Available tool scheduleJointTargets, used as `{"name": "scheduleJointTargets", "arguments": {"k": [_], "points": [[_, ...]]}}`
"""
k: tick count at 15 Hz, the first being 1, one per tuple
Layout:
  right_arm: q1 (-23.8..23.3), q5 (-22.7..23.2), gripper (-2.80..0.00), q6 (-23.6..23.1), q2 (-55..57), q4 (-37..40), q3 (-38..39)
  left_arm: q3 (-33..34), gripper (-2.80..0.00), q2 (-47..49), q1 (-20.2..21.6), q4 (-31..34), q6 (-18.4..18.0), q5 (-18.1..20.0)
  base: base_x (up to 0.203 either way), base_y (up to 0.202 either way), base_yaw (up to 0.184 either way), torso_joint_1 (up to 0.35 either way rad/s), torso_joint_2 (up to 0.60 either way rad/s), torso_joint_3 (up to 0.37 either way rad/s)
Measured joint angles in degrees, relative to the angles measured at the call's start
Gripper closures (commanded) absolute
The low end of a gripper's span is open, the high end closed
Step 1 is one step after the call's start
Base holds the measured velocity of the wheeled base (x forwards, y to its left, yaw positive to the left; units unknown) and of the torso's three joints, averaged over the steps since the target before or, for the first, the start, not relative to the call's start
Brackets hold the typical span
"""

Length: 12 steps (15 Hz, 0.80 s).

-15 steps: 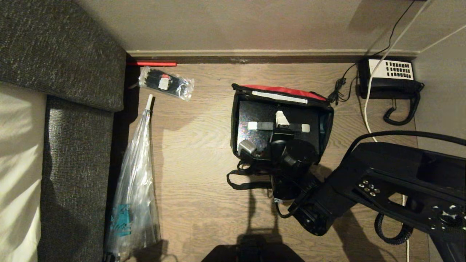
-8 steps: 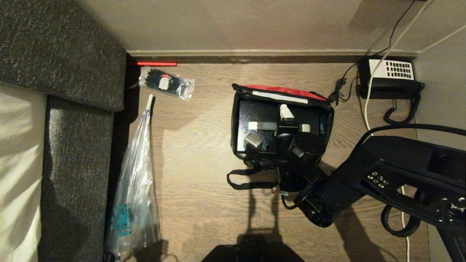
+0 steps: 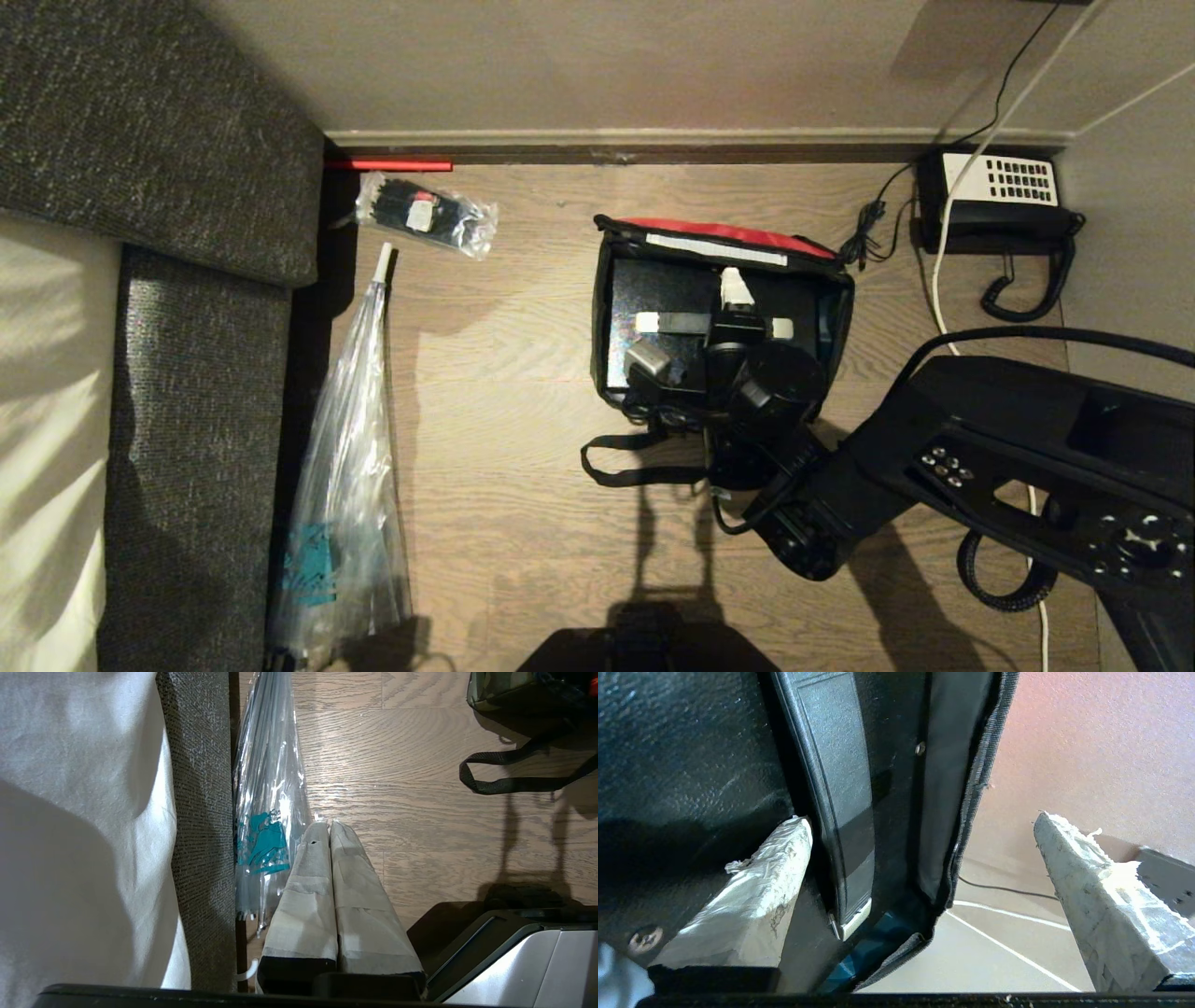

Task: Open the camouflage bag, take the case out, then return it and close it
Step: Grip the handle

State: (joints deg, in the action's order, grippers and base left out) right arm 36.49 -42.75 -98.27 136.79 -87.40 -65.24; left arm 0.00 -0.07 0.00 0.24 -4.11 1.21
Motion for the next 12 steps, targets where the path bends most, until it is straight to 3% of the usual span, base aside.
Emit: {"name": "scheduleJointTargets", "arguments": {"k": [4, 12], "points": [[-0.9, 0.0, -2.8, 0.0, 2.7, -0.1, -4.1, 0.0, 0.0, 0.0, 0.0, 0.0, 0.0, 0.0, 0.0, 0.0, 0.0, 0.0, 0.0, 0.0], [-1.9, 0.3, -2.8, 1.3, 4.3, -0.2, -4.6, 0.0, 0.0, 0.0, 0.0, 0.0, 0.0, 0.0, 0.0, 0.0, 0.0, 0.0, 0.0, 0.004]]}}
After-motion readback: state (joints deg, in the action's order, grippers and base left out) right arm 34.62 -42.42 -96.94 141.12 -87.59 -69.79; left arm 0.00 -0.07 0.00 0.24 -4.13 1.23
